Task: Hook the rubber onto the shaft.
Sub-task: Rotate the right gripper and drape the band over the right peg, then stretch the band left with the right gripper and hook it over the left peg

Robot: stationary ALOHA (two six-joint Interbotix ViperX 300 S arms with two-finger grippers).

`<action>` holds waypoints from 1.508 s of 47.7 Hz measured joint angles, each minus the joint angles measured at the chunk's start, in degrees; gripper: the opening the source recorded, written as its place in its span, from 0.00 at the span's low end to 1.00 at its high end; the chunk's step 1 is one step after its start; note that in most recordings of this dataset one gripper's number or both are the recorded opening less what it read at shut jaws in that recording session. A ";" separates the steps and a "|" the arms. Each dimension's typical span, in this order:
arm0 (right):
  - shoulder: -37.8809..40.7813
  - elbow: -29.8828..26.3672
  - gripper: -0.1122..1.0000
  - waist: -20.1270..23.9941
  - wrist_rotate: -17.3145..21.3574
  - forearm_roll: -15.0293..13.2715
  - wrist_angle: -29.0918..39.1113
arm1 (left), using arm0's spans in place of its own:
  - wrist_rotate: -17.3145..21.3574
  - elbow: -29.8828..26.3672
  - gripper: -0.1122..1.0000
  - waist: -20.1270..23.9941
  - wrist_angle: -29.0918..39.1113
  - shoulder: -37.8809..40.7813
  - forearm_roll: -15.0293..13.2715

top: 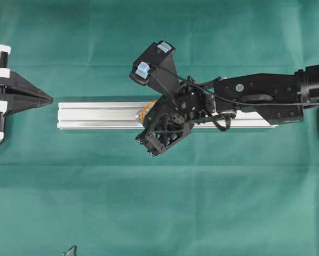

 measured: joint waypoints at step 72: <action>8.35 -3.96 0.17 -2.46 0.44 0.18 -3.52 | 0.00 0.00 0.10 0.00 0.00 0.00 0.00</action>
